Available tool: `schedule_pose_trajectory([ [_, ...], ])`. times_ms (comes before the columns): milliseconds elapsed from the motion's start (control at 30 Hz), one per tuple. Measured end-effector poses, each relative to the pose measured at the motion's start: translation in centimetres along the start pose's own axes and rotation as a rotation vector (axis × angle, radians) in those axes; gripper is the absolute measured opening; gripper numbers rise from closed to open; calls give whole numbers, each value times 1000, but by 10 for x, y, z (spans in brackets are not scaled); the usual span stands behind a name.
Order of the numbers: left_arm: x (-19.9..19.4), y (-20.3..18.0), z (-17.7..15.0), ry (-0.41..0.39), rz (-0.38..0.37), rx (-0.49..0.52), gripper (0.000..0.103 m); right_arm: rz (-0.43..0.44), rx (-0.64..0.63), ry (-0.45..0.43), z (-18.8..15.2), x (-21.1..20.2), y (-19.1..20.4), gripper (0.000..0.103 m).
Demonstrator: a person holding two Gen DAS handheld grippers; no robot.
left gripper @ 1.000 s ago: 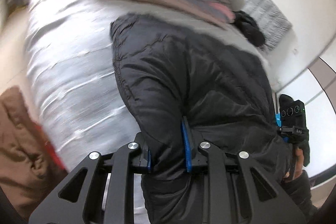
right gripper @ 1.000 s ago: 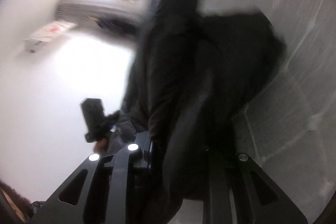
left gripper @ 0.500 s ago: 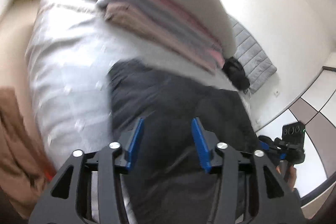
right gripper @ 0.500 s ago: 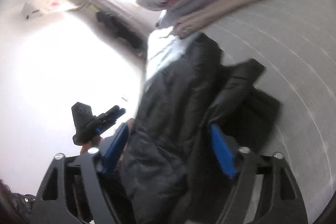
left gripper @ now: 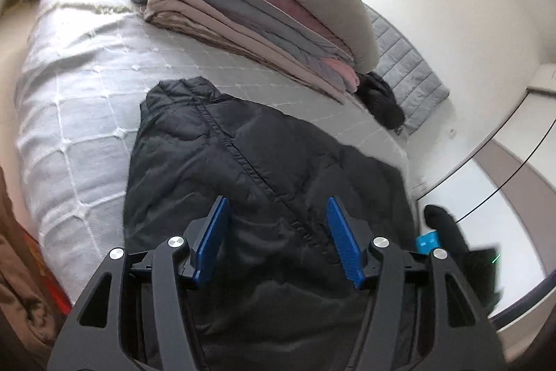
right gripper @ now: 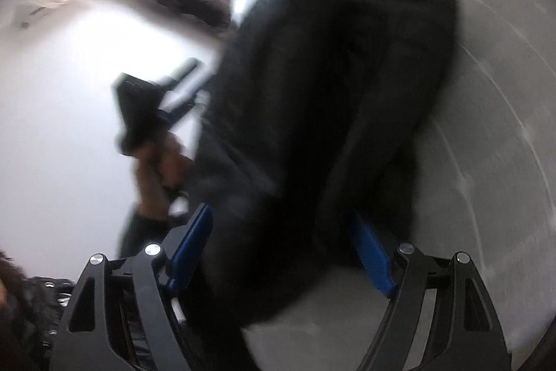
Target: Fold large clothes
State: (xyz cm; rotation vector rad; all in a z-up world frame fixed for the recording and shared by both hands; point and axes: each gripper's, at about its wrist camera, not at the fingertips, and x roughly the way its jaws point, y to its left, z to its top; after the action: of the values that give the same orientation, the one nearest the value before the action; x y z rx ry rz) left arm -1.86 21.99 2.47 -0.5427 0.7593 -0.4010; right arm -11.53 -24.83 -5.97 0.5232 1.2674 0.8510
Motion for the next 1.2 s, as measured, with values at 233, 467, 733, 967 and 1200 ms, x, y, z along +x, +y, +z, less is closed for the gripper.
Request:
schedule_pose_trajectory([
  [233, 9, -1, -6, 3, -23, -58, 62, -5, -154, -283, 73, -50, 59, 79],
  [467, 5, 3, -5, -2, -66, -104, 62, -294, 53, -110, 157, 66, -25, 82],
  [733, 6, -9, -3, 16, 89, -3, 63, -142, 19, -277, 137, 10, -13, 82],
  [967, 13, -38, -12, -2, 239, 135, 65, -176, -187, -107, 88, 54, 60, 89],
  [1200, 4, -58, -21, -53, 324, 214, 74, -397, -109, -71, 87, 82, 7, 88],
])
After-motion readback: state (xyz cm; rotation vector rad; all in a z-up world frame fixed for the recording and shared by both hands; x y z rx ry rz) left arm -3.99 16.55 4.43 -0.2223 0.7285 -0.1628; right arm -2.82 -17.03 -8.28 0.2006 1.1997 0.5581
